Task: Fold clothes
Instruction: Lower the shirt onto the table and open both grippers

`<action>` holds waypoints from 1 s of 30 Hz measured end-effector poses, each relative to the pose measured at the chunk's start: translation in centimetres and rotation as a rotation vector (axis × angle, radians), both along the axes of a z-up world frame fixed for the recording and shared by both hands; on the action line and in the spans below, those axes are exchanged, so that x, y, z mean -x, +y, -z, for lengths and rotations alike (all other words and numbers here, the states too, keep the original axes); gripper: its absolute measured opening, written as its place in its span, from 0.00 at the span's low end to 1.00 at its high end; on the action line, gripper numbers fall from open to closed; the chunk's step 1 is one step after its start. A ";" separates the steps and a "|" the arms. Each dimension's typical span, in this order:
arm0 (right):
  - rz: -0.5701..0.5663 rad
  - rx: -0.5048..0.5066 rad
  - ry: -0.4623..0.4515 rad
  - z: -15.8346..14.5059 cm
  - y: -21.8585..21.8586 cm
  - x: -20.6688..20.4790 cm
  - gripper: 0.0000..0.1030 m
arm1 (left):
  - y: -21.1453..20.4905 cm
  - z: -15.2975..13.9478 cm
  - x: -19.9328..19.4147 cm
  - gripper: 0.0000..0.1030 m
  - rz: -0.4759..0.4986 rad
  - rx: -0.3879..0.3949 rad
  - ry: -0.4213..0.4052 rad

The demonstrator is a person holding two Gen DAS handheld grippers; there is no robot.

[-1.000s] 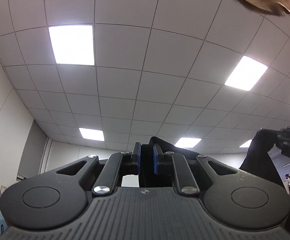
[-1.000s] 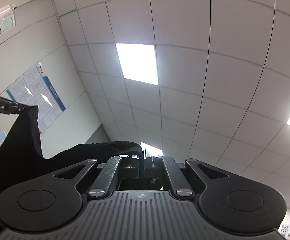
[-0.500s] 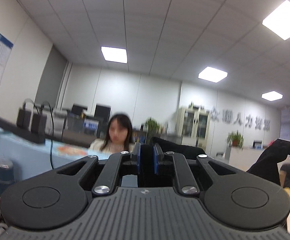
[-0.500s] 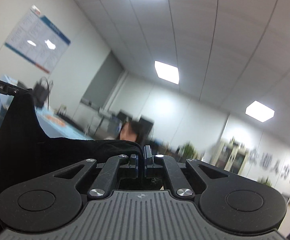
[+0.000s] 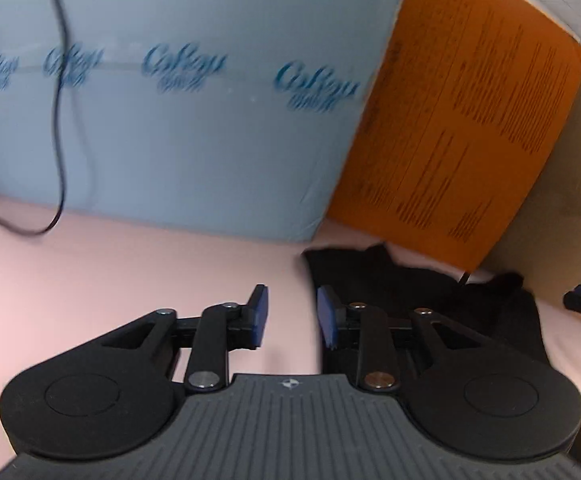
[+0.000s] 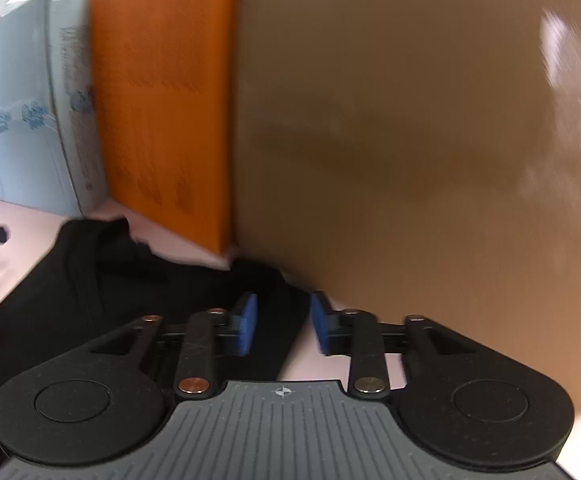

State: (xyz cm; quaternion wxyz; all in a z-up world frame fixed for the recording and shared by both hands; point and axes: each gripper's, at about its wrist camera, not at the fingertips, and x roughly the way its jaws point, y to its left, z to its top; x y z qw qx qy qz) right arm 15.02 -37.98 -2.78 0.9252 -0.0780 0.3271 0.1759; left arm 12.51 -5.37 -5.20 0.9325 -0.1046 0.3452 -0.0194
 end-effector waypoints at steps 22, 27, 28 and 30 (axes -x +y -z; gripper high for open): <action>0.277 -0.700 0.313 5.4 -9.0 11.4 0.71 | 3.5 0.5 8.4 0.09 0.006 0.107 0.146; 0.268 -0.756 0.350 5.3 -8.8 14.1 0.78 | 4.6 0.3 8.7 0.05 -0.045 0.094 0.132; 0.267 -0.764 0.353 5.3 -8.8 14.5 0.78 | 5.0 0.2 8.7 0.05 -0.059 0.090 0.129; 0.267 -0.777 0.356 5.4 -9.1 15.6 0.78 | 6.0 0.1 8.5 0.05 -0.089 0.071 0.118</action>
